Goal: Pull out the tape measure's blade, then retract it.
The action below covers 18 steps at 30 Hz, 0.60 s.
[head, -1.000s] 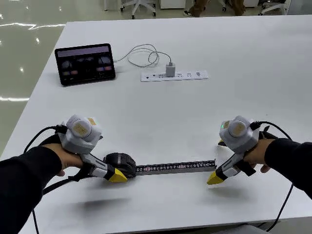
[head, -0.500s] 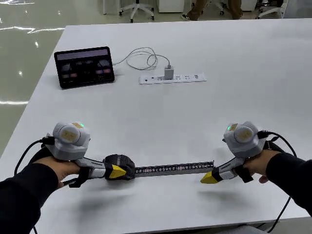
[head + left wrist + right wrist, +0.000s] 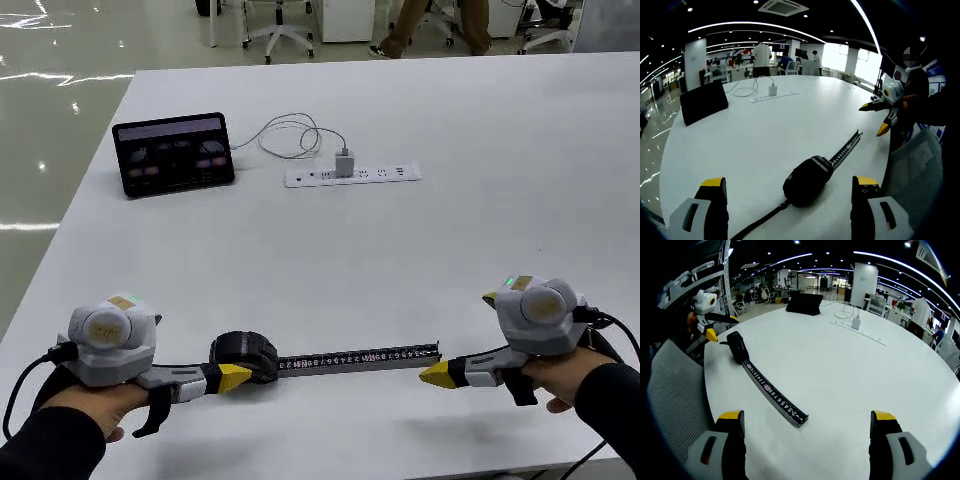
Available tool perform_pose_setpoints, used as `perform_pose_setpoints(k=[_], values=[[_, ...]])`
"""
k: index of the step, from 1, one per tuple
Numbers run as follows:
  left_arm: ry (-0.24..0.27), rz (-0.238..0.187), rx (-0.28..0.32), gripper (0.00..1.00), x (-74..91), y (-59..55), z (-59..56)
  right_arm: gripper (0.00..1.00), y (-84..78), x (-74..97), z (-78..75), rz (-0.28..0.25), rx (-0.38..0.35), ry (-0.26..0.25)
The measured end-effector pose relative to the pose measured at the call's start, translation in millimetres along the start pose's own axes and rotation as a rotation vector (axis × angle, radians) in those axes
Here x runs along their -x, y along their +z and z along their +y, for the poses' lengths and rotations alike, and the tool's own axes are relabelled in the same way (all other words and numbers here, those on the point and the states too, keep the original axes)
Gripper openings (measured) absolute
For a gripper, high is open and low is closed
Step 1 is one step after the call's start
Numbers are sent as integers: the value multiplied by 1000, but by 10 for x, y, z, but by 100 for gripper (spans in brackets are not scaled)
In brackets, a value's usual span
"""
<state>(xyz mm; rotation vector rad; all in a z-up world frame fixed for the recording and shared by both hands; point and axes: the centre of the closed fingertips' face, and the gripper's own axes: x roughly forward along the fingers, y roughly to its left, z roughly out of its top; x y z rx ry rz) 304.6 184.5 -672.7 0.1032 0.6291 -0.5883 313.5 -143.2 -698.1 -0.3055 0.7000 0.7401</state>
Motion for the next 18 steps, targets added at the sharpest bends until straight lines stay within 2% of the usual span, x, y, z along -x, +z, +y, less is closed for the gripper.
perform_pose_setpoints(k=[1, 4, 9, 15, 18], values=[[13, -8, -3, 100, 31, 8, 16, 100, -3, 36, 3, -7, -9, -3], [10, -12, 8, 100, 93, 12, 1, 100, -12, 107, -5, -26, -31, -20], [18, -27, -2, 100, 212, -6, 14, 100, -92, 215, 60, -32, -41, -21], [20, -7, 5, 100, 306, -150, -16, 100, -236, 327, 106, -28, -64, -30], [38, 13, 14, 100, 351, -232, -7, 100, -288, 393, 131, -32, -76, -32]])
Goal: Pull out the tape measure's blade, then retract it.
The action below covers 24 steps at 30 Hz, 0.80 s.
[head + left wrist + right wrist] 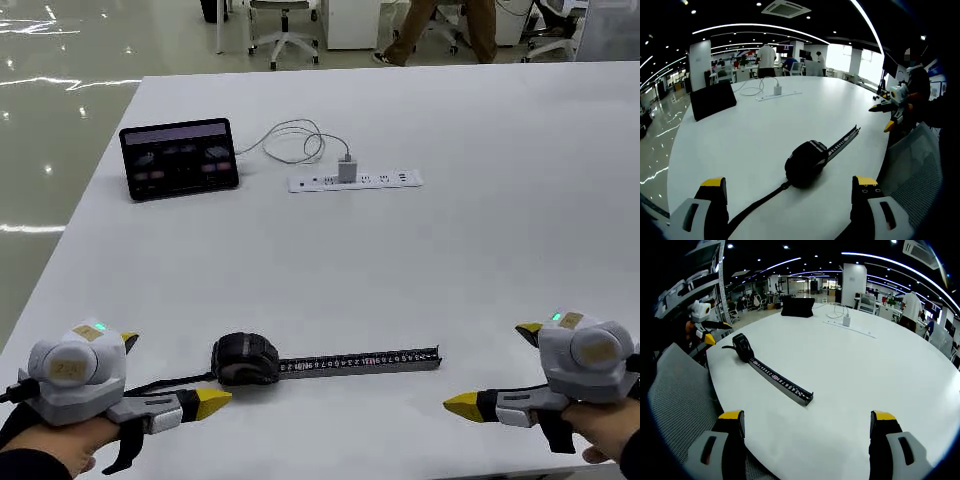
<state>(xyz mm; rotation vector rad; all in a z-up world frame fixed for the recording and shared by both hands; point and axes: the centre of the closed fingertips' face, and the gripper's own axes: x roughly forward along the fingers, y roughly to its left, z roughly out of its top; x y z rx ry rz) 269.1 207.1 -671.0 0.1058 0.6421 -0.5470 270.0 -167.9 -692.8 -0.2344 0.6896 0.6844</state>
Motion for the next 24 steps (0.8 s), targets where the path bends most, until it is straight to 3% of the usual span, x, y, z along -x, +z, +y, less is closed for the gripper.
perform_pose_setpoints(k=[2, 5, 15, 18, 20, 24], values=[[-6, 25, 23, 100, 21, -72, -12, 100, -42, 38, 5, 8, -1, -2], [-13, 46, -11, 100, 83, -132, -65, 100, -31, 132, -8, -11, -30, -10], [-4, 15, 3, 100, 249, -45, -105, 100, -84, 394, 71, -34, -31, -22], [-27, -31, 23, 100, 265, -8, -146, 100, -92, 443, 90, -52, -14, -10], [-26, -25, 24, 100, 268, -52, -147, 100, -88, 464, 126, -64, -13, 11], [-17, -19, 38, 100, 286, -122, -135, 100, -122, 507, 83, -69, -24, -20]])
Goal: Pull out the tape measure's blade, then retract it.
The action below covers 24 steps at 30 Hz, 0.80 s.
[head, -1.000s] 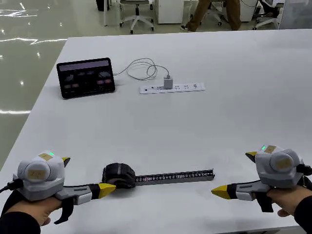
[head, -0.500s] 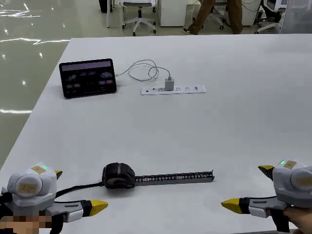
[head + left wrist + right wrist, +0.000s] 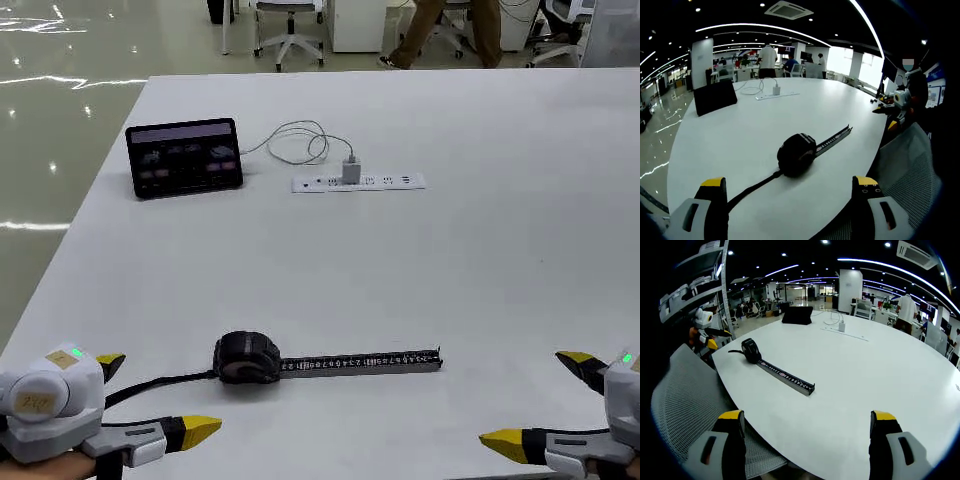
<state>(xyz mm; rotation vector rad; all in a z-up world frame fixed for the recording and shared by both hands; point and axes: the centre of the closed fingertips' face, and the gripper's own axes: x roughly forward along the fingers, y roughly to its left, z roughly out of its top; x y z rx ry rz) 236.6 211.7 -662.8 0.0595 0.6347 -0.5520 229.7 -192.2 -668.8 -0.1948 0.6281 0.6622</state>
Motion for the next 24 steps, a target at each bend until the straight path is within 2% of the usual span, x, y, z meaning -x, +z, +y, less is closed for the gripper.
perform_pose_setpoints(k=[5, 10, 21, 22, 24], values=[[4, 8, -2, 100, -2, -9, 2, 100, -13, -4, -42, 1, 11, -26], [6, -1, -3, 100, -2, 31, 22, 100, 16, -6, -18, -19, 4, -16], [8, -5, 11, 100, -1, 32, 60, 100, -52, -7, -4, 7, 16, -25], [6, -6, 12, 100, -3, 33, 58, 100, -47, 3, -29, 10, 28, -43], [12, -3, 6, 100, -6, 30, 72, 100, -16, 8, -29, -7, 16, -39]])
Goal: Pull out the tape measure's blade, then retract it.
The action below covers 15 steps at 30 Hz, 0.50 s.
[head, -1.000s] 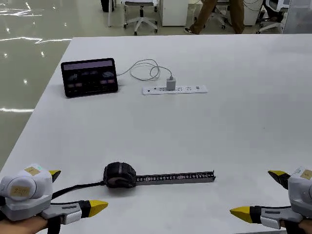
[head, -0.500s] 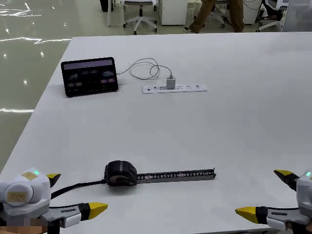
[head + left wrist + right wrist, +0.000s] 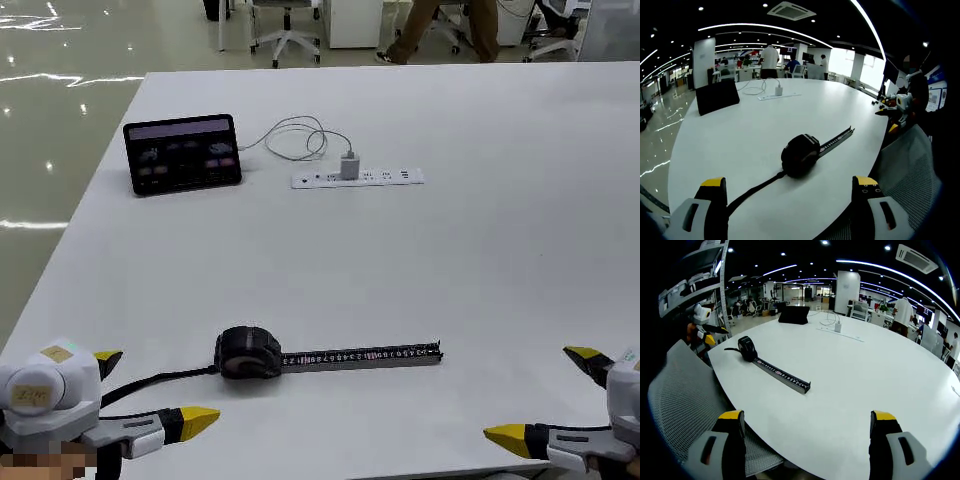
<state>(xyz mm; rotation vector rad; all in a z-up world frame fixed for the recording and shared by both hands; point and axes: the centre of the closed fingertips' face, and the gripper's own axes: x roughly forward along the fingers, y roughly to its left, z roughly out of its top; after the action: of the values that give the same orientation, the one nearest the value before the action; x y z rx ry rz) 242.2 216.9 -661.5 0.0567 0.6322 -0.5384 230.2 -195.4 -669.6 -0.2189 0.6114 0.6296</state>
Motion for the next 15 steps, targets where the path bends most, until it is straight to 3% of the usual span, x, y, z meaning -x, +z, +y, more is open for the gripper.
perform_pose_setpoints(k=[3, 11, 15], values=[[-1, 6, 13, 100, -10, -3, 6, 100, -17, 1, -16, 7, 12, -7], [2, 14, 7, 100, -42, -18, 1, 100, -35, 4, 57, 26, 29, 31], [14, 14, -3, 100, -63, 52, -33, 100, -26, -13, 74, 42, 35, 50]])
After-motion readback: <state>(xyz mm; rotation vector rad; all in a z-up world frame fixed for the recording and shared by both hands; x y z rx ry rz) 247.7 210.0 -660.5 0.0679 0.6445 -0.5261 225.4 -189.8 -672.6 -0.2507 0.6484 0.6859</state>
